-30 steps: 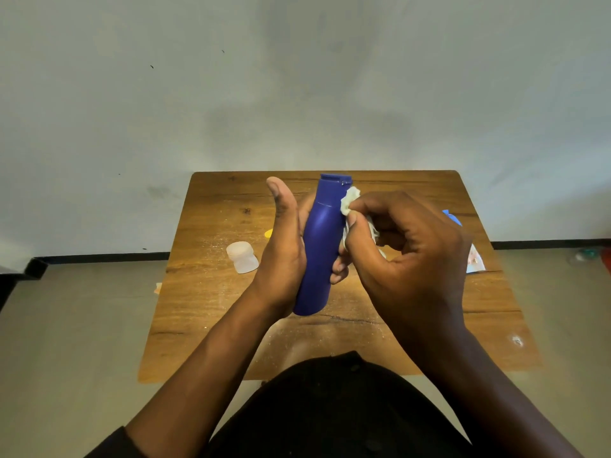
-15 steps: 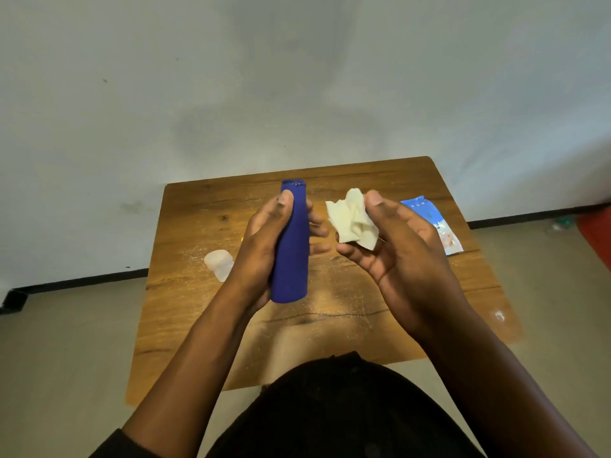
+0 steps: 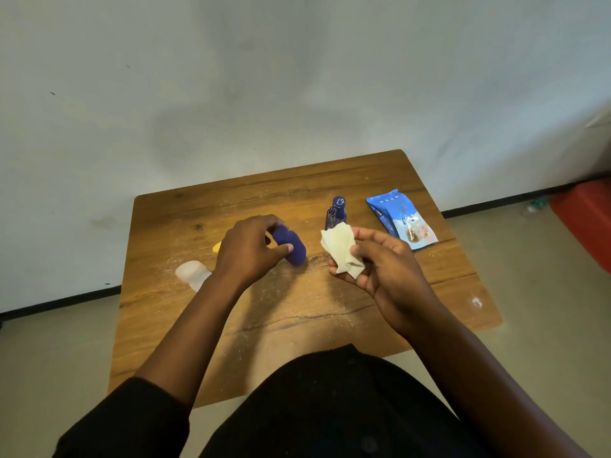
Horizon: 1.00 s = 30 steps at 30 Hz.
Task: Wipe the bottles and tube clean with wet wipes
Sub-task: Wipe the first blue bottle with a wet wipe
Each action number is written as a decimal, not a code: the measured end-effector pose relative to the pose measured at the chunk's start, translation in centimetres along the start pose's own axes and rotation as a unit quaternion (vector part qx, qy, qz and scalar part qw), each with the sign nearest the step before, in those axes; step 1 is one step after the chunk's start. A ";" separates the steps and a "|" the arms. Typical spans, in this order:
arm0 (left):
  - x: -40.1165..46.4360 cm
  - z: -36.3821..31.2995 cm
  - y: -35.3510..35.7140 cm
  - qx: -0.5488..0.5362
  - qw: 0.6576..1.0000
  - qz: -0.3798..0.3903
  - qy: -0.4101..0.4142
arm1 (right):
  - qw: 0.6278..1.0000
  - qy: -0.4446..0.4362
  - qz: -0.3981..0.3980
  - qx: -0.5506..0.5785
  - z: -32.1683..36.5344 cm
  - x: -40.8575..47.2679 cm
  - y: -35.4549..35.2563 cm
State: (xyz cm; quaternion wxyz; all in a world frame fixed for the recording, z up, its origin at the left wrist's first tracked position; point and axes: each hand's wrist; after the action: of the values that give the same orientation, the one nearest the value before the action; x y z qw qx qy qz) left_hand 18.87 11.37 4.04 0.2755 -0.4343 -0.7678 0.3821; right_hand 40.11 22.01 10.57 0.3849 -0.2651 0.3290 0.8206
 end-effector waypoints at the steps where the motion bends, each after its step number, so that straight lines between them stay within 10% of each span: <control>1: 0.4 0.2 0.4 0.020 1.000 0.011 0.003 | 1.000 -0.003 0.003 0.004 0.0 0.2 -0.3; 30: 2.5 3.2 6.0 0.150 0.979 0.136 0.016 | 0.999 0.011 -0.003 0.034 0.4 1.3 -3.7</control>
State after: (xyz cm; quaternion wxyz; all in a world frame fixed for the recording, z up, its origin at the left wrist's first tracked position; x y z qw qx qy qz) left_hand 18.03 14.49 -2.46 0.2955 -0.4948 -0.6306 0.5197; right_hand 42.26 24.75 8.68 0.3930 -0.2617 0.3597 0.8048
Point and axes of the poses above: each hand's wrist, its own x-axis towards the middle knuckle, its own y-axis out of the palm, z = x × y, and after that the axes turned 12 degrees about y, right-handed
